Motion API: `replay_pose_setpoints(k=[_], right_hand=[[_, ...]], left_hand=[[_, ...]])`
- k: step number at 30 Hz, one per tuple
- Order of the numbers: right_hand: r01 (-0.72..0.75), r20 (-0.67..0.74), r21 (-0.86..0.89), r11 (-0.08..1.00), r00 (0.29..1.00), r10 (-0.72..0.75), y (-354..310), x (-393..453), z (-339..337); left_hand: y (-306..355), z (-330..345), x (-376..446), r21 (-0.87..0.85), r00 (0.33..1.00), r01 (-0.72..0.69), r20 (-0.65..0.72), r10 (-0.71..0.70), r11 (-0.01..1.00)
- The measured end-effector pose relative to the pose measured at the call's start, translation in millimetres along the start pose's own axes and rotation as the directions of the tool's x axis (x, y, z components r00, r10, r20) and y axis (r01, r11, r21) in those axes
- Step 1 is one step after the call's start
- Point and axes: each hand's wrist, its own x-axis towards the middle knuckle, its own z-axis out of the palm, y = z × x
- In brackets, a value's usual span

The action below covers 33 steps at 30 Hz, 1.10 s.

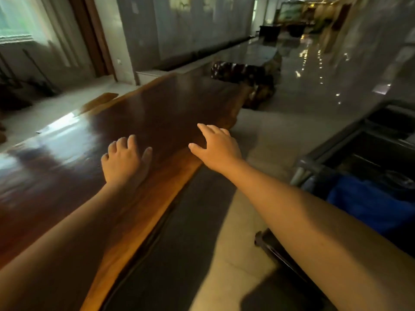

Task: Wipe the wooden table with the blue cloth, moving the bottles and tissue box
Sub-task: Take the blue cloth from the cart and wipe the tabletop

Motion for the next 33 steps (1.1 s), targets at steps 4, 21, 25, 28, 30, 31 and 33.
replay_pose_setpoints(k=[4,21,25,28,30,31,33], right_hand=[[-0.188,-0.064,-0.023,0.982,0.98,0.186,76,-28,-37],[-0.699,-0.337,-0.069,0.712,0.688,0.642,275,-220,-142],[-0.754,-0.336,-0.078,0.652,0.636,0.695,293,-246,-145],[-0.775,-0.326,-0.058,0.629,0.611,0.722,301,-260,-145],[-0.782,-0.316,-0.059,0.62,0.604,0.732,305,-267,-144],[-0.785,-0.315,-0.057,0.617,0.6,0.735,307,-269,-143],[-0.79,-0.313,-0.049,0.611,0.593,0.742,310,-271,-141]], left_hand=[[78,27,4,-0.084,0.984,-0.161,0.064,0.167,0.983],[340,123,-81,-0.316,0.697,-0.62,0.199,0.689,0.718],[370,134,-107,-0.37,0.645,-0.62,0.261,0.718,0.691],[388,137,-128,-0.522,0.624,-0.452,0.394,0.674,0.723],[398,139,-139,-0.616,0.608,-0.26,0.494,0.622,0.744],[402,140,-144,-0.64,0.599,-0.178,0.532,0.598,0.747],[410,142,-151,-0.663,0.586,-0.035,0.593,0.553,0.748]])
